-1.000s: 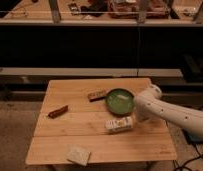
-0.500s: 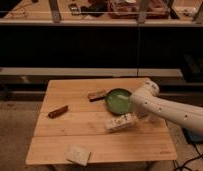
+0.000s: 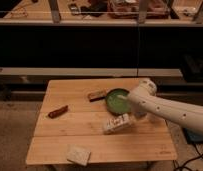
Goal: Stand the bottle upright
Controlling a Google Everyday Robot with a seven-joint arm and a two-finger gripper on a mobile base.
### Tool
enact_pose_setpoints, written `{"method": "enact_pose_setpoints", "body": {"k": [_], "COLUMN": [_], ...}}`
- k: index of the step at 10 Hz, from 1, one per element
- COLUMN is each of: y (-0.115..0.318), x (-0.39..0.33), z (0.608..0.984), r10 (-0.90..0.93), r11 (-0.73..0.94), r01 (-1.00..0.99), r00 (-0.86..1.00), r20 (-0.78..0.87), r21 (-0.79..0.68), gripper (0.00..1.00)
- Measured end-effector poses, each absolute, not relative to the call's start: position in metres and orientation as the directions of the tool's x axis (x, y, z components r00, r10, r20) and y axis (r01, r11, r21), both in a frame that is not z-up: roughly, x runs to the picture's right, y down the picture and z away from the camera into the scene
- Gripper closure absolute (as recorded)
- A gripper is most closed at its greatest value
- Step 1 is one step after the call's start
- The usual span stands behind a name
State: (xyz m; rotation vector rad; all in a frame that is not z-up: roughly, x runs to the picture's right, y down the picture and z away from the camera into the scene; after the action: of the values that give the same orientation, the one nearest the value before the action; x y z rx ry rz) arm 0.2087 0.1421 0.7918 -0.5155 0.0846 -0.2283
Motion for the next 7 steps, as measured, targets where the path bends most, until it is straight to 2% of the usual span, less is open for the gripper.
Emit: {"method": "enact_pose_setpoints", "body": {"k": [7], "y": [0.128], "x": [0.215], "z": [0.774], "r10": [-0.246], "r11": [0.85], "r01": [0.21], "r00": [0.969], "r20": [-0.01], "r21": [-0.483], "gripper": [1.0]}}
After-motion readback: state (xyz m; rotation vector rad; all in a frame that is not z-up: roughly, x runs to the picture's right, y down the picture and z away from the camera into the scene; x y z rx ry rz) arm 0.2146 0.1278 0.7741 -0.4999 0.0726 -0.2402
